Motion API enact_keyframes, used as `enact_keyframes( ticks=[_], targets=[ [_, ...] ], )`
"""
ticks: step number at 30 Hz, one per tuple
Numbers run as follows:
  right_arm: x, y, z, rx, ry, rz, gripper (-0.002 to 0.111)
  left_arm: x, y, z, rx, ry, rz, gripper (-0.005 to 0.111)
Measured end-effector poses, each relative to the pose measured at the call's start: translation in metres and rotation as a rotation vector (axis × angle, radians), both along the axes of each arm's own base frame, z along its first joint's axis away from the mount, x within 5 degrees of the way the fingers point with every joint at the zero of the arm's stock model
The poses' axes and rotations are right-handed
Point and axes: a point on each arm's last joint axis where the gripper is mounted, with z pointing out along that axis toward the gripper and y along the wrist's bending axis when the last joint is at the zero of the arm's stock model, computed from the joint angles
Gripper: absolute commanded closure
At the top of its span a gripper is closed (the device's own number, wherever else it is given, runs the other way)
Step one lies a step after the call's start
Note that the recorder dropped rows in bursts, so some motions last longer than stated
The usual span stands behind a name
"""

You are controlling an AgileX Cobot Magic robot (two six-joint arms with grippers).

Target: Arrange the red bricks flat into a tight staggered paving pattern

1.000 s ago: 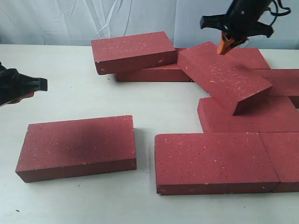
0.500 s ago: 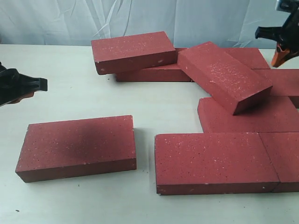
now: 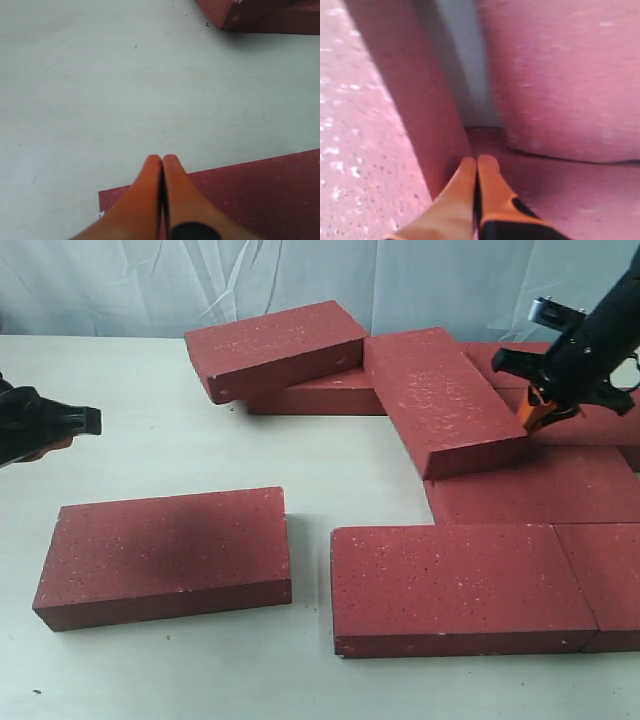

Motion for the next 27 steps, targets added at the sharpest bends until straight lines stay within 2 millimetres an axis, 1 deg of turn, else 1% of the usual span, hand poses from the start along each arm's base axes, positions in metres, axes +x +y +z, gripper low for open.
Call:
enact_keyframes(
  ticks=[5, 6, 11, 14, 15, 18, 20, 22, 24, 27],
  targets=[
    [-0.007, 0.054, 0.016, 0.043, -0.037, 0.140, 0.109, 0.000, 0.000, 0.000, 0.000, 0.000, 0.000, 0.107],
    [-0.009, 0.064, 0.017, 0.044, -0.038, 0.167, 0.109, 0.000, 0.000, 0.000, 0.000, 0.000, 0.000, 0.107],
    [-0.024, 0.124, 0.017, 0.050, -0.044, 0.336, 0.109, 0.000, 0.000, 0.000, 0.000, -0.002, 0.000, 0.107],
    [-0.034, 0.152, 0.017, 0.066, -0.053, 0.413, 0.109, 0.000, 0.000, 0.000, 0.000, -0.002, 0.000, 0.107],
    [-0.035, 0.156, 0.018, 0.068, -0.062, 0.421, 0.109, 0.000, 0.000, 0.000, 0.000, -0.002, 0.000, 0.107],
    [-0.033, 0.158, 0.025, 0.067, -0.125, 0.410, 0.109, 0.000, 0.000, 0.000, 0.000, -0.002, 0.000, 0.107],
    [-0.028, 0.149, 0.033, 0.061, -0.174, 0.374, 0.109, 0.000, 0.000, 0.000, 0.000, -0.002, 0.000, 0.107],
    [-0.022, 0.137, 0.043, 0.053, -0.225, 0.323, 0.109, 0.000, 0.000, 0.000, 0.000, -0.002, 0.000, 0.107],
    [-0.015, 0.120, 0.053, 0.032, -0.280, 0.253, 0.109, 0.000, 0.000, 0.000, -0.002, -0.002, 0.001, 0.107],
    [-0.002, 0.093, 0.058, -0.029, -0.352, 0.137, 0.109, 0.000, 0.000, 0.000, -0.002, -0.002, 0.001, 0.107]
  ],
)
